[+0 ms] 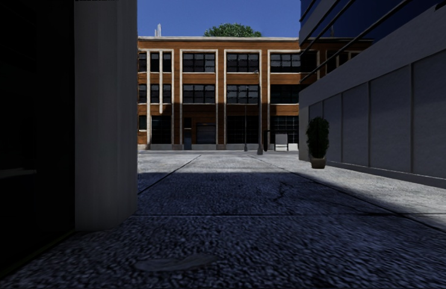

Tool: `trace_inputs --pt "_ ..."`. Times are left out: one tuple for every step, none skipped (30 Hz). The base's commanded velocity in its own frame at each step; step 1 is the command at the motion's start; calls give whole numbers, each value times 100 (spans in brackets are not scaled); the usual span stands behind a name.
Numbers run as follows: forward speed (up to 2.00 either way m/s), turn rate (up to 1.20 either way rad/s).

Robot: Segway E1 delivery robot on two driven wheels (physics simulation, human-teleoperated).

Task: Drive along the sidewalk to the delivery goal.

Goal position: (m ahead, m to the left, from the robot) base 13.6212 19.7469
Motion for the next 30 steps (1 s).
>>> trace_inputs --pt "200 0" --pt "200 0" --pt "200 0" --pt "200 0" --pt "200 0" --pt "200 0" --pt "200 0" --pt "200 0" --pt "200 0" --pt "200 0" --pt "200 0" --pt "200 0" --pt "200 0" --pt "200 0" --pt "200 0" --pt "200 0" --pt "200 0" --pt "200 0" --pt "200 0" --pt "200 0" --pt "200 0" --pt "200 0" --pt "200 0" --pt "200 13" --pt "200 13" --pt "200 27" --pt "200 35" --pt "200 40" --pt "200 42" --pt "200 42"
